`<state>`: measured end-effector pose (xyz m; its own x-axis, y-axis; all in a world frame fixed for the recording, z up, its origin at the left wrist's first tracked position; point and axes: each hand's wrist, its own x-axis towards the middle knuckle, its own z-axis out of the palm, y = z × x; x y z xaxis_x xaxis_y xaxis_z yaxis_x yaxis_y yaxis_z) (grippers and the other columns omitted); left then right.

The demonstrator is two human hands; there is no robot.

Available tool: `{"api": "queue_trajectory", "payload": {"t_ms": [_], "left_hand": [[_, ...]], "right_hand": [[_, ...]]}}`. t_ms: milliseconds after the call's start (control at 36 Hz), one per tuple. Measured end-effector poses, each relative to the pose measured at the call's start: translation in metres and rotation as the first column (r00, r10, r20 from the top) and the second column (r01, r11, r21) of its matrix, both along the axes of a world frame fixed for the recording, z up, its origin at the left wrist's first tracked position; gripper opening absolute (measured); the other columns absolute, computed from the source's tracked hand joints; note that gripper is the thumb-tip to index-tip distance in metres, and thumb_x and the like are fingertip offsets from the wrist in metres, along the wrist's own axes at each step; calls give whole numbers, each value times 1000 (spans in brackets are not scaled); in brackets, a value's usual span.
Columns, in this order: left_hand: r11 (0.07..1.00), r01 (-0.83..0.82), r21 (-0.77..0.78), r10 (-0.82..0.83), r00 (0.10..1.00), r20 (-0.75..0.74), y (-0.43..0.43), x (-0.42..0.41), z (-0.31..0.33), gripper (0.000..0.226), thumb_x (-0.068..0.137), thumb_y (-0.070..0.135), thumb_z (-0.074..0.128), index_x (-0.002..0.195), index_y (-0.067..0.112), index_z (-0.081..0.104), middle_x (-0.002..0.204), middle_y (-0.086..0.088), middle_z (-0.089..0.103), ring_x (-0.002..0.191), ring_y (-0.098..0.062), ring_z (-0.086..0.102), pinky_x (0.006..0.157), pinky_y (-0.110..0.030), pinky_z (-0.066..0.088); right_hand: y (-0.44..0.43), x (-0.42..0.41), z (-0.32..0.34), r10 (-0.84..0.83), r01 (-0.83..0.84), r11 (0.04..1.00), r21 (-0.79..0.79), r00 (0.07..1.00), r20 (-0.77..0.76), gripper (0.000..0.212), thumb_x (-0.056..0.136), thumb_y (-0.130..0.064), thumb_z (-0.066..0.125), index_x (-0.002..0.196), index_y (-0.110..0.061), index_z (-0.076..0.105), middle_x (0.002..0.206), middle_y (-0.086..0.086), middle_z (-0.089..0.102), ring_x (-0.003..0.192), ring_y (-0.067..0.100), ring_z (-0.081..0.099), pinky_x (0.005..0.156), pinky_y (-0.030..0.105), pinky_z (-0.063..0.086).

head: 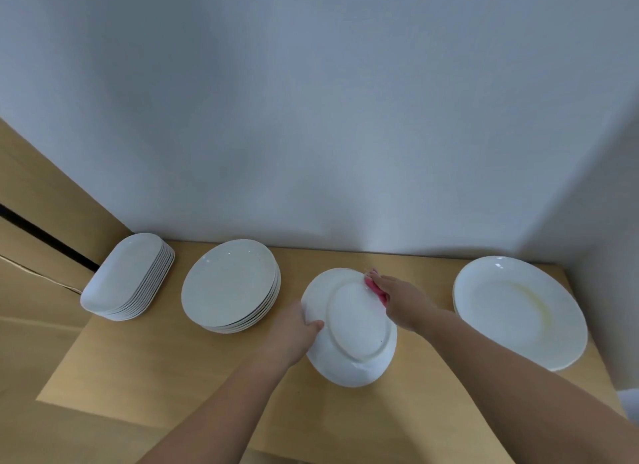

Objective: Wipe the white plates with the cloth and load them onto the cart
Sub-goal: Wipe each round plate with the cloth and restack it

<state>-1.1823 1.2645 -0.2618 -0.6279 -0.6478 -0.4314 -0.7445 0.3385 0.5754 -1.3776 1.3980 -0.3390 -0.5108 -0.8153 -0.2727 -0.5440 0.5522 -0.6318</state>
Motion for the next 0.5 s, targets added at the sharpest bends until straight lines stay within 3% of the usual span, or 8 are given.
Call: {"api": "queue_trajectory", "payload": {"t_ms": [167, 306, 417, 500], "left_hand": [[998, -44, 36, 44, 999, 5, 2, 4, -1, 40, 93, 24, 61, 128, 8, 50, 121, -7, 56, 109, -25, 55, 94, -41, 50], [991, -104, 81, 106, 994, -20, 5, 4, -2, 36, 93, 22, 61, 125, 8, 51, 108, -2, 54, 100, -22, 54, 89, -38, 51], [989, -120, 90, 123, 992, -24, 7, 5, -1, 38, 92, 23, 61, 124, 5, 51, 119, -9, 57, 107, -26, 56, 91, -44, 52], [986, -137, 95, 142, 989, -47, 9, 4, -1, 40, 92, 22, 62, 125, 3, 51, 121, -11, 57, 109, -28, 57, 92, -44, 52]], "right_hand": [[17, 16, -10, -97, 103, 994, -43, 989, 115, 45, 105, -19, 34, 149, -29, 32, 156, -11, 28, 143, 8, 25, 112, 16, 18], [35, 36, -16, -150, 168, 980, -106, 975, 162, 44, 105, -38, 28, 147, -30, 38, 150, -13, 38, 137, 6, 35, 114, 26, 30], [49, 56, -20, -217, 244, 957, -156, 960, 174, 40, 105, -30, 35, 140, -19, 49, 128, -6, 55, 118, 7, 49, 108, 23, 37], [58, 68, -20, -252, 285, 938, -198, 952, 175, 37, 104, -23, 39, 138, -16, 53, 126, -2, 59, 113, 6, 51, 107, 28, 41]]}}
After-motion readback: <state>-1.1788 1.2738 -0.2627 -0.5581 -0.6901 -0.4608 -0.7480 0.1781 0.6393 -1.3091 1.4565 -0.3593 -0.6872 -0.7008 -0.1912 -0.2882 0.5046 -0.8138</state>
